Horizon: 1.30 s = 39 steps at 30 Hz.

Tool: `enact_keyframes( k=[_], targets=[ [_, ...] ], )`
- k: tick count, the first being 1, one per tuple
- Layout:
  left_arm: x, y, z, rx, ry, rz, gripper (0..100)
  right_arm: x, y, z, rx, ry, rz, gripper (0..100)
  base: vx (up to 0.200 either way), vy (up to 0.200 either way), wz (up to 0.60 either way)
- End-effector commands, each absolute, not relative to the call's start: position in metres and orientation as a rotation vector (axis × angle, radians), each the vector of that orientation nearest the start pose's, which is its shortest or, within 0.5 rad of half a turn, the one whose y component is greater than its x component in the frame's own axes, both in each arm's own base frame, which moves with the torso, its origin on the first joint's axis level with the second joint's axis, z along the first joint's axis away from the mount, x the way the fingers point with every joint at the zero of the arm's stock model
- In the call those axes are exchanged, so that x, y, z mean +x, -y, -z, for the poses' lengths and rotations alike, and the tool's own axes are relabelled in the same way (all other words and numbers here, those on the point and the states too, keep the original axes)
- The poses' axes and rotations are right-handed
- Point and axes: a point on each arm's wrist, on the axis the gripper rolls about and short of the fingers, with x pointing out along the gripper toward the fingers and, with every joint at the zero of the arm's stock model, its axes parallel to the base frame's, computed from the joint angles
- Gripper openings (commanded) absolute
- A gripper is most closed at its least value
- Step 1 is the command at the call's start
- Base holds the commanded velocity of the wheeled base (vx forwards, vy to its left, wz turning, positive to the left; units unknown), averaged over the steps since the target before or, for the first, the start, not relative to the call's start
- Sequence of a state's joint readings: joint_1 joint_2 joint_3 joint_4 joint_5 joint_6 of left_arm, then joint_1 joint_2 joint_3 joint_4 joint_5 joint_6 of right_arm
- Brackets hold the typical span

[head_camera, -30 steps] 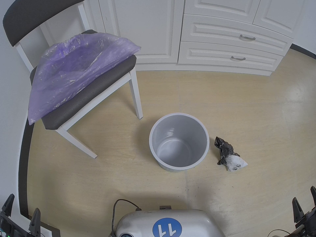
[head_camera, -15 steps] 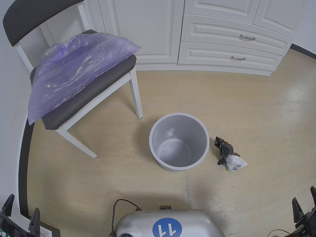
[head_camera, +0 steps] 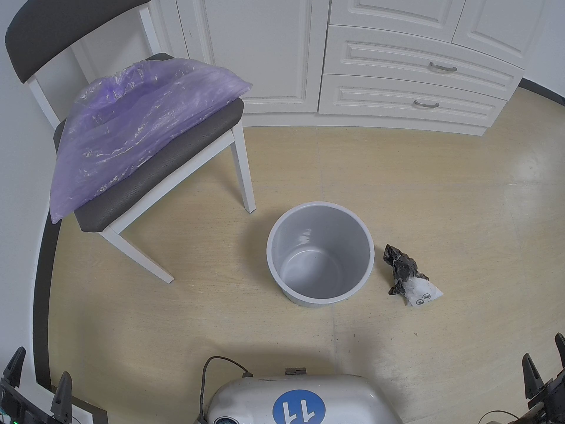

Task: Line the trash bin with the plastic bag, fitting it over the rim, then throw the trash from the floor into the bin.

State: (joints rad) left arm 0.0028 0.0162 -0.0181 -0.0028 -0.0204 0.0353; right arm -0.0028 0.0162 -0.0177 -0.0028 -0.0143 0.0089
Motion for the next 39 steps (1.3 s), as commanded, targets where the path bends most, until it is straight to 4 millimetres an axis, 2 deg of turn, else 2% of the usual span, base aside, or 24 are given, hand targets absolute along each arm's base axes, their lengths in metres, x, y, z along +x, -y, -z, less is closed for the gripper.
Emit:
enact_keyframes(
  k=[1, 22, 24, 26, 27, 28, 29, 30, 31, 33, 36, 37, 39],
  targets=[
    [-0.023, 0.001, -0.076, 0.037, 0.003, 0.018, 100, -0.023, 0.0, -0.076, 0.008, 0.003, 0.018, 100, 0.0, 0.0, 0.0],
    [-0.023, 0.001, -0.076, 0.046, 0.007, 0.024, 100, -0.023, 0.0, -0.077, -0.023, 0.011, 0.005, 100, 0.0, 0.0, 0.0],
    [-0.023, 0.001, -0.076, 0.023, 0.006, 0.02, 100, -0.024, 0.0, -0.085, 0.048, 0.068, 0.014, 100, 0.0, 0.0, 0.0],
    [-0.024, 0.001, -0.082, 0.013, 0.042, 0.017, 100, -0.036, 0.0, -0.122, 0.167, 0.25, -0.015, 100, 0.0, 0.0, 0.0],
    [-0.024, 0.001, -0.082, 0.011, 0.046, 0.018, 100, -0.036, 0.0, -0.125, 0.173, 0.259, -0.015, 100, 0.0, 0.0, 0.0],
    [-0.03, 0.001, -0.107, -0.024, 0.176, 0.036, 100, -0.041, 0.0, -0.144, 0.206, 0.288, -0.022, 100, 0.0, 0.0, 0.0],
    [-0.036, 0.001, -0.124, -0.062, 0.245, 0.062, 100, -0.04, 0.0, -0.15, 0.197, 0.28, -0.022, 100, 0.0, 0.0, 0.0],
    [-0.037, 0.001, -0.127, -0.066, 0.252, 0.067, 100, -0.04, 0.0, -0.151, 0.197, 0.279, -0.02, 100, 0.0, 0.0, 0.0],
    [-0.04, 0.001, -0.149, -0.08, 0.271, 0.122, 100, -0.036, 0.0, -0.152, 0.173, 0.232, -0.014, 100, 0.0, 0.0, 0.0],
    [-0.038, 0.0, -0.164, -0.078, 0.24, 0.181, 100, -0.026, 0.0, -0.151, 0.119, 0.133, -0.017, 100, 0.0, 0.0, 0.0],
    [-0.028, 0.0, -0.171, -0.065, 0.164, 0.209, 100, -0.015, -0.001, -0.151, 0.067, 0.037, -0.04, 100, 0.0, 0.0, 0.0],
    [-0.014, 0.001, -0.177, -0.03, 0.08, 0.193, 100, -0.003, -0.001, -0.155, 0.044, -0.046, -0.054, 100, 0.0, 0.0, 0.0],
    [0.003, 0.001, -0.184, -0.003, 0.009, 0.13, 100, 0.009, -0.001, -0.165, 0.04, -0.096, -0.053, 100, 0.0, 0.0, 0.0]
  ],
)
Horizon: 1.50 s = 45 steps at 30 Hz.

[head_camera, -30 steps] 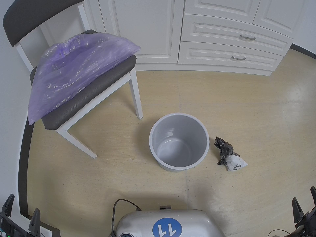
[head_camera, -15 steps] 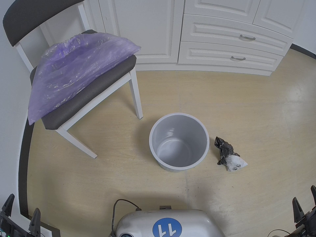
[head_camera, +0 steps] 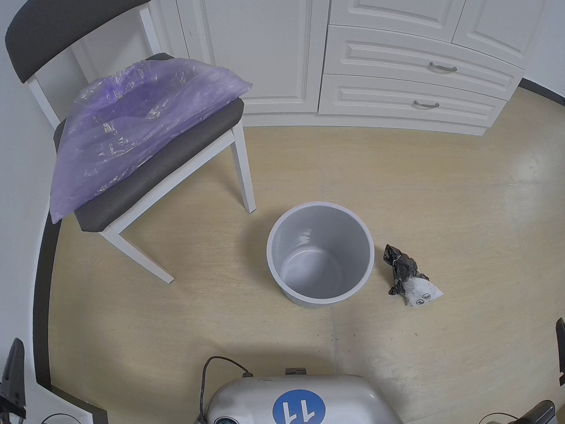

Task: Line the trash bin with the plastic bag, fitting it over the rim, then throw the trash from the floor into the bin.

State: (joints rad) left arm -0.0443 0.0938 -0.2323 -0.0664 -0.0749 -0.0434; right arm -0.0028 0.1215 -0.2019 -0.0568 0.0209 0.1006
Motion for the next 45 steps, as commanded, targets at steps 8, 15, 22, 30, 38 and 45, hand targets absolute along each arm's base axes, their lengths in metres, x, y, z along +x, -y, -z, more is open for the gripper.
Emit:
enact_keyframes(
  k=[8, 15, 22, 30, 38, 45],
  targets=[
    [0.078, 0.004, -0.208, 0.077, -0.221, 0.033, 100, 0.052, -0.001, -0.213, 0.05, -0.138, -0.054, 100, 0.0, 0.0, 0.0],
    [0.151, -0.009, -0.194, 0.225, -0.322, -0.056, 100, 0.072, -0.001, -0.217, 0.094, -0.079, -0.049, 100, 0.0, 0.0, 0.0],
    [0.2, -0.031, -0.186, 0.463, -0.312, -0.162, 100, 0.069, -0.001, -0.219, 0.092, -0.053, -0.057, 100, 0.0, 0.0, 0.0],
    [0.207, -0.04, -0.191, 0.465, -0.28, -0.216, 100, 0.071, -0.001, -0.218, 0.094, -0.063, -0.057, 100, 0.0, 0.0, 0.0],
    [0.224, -0.045, -0.191, 0.469, -0.288, -0.22, 100, 0.071, -0.001, -0.219, 0.094, -0.06, -0.06, 100, 0.0, 0.0, 0.0],
    [0.246, -0.056, -0.203, 0.459, -0.237, -0.26, 100, 0.071, -0.001, -0.22, 0.095, -0.055, -0.059, 100, 0.0, 0.0, 0.0]
  ],
)
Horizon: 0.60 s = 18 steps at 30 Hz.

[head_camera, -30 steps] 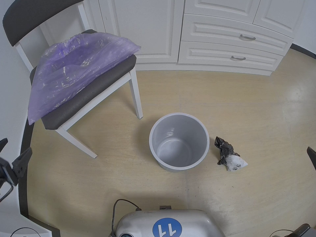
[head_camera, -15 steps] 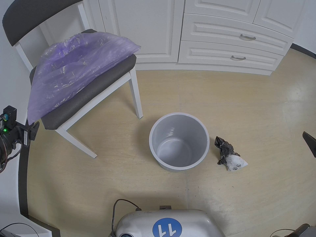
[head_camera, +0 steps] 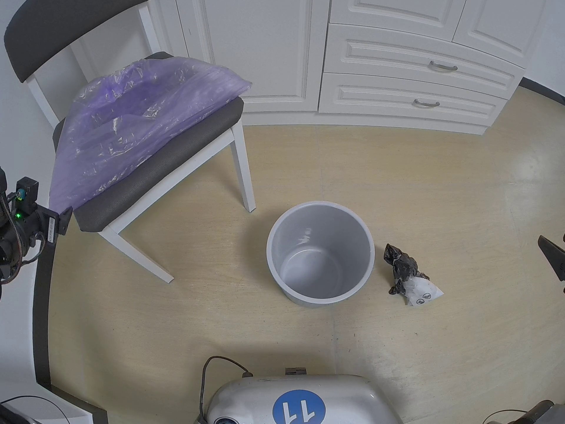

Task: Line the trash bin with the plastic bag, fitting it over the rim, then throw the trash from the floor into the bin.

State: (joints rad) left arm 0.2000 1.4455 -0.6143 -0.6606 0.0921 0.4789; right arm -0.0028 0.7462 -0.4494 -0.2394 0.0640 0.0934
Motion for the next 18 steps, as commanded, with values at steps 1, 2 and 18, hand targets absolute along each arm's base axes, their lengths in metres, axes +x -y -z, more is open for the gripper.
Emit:
enact_keyframes(
  k=[1, 2, 18],
  targets=[
    [0.25, -0.06, -0.206, 0.449, -0.227, -0.273, 100, 0.071, -0.001, -0.219, 0.095, -0.056, -0.059, 100, 0.0, 0.0, 0.0],
    [0.25, -0.06, -0.207, 0.448, -0.225, -0.274, 100, 0.071, -0.001, -0.219, 0.095, -0.056, -0.059, 100, 0.0, 0.0, 0.0],
    [0.222, -0.058, -0.272, 0.172, 0.084, -0.238, 100, 0.06, -0.001, -0.231, 0.097, 0.016, -0.055, 100, 0.0, 0.0, 0.0]
  ],
)
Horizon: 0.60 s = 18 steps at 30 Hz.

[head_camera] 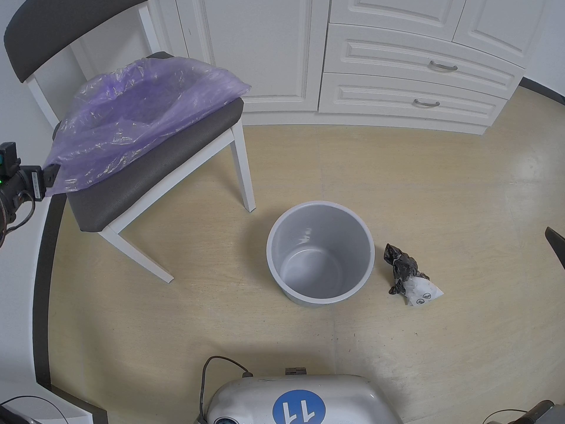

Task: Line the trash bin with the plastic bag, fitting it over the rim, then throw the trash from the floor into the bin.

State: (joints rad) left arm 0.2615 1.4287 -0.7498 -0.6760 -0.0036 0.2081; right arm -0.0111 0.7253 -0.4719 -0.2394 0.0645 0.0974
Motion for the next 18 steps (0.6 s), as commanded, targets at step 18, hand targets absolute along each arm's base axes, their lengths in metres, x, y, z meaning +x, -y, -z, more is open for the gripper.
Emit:
enact_keyframes(
  k=[18],
  targets=[
    [0.24, -0.058, -0.219, 0.086, -0.077, -0.214, 100, 0.06, -0.001, -0.23, 0.098, 0.012, -0.064, 100, 0.0, 0.0, 0.0]
  ],
)
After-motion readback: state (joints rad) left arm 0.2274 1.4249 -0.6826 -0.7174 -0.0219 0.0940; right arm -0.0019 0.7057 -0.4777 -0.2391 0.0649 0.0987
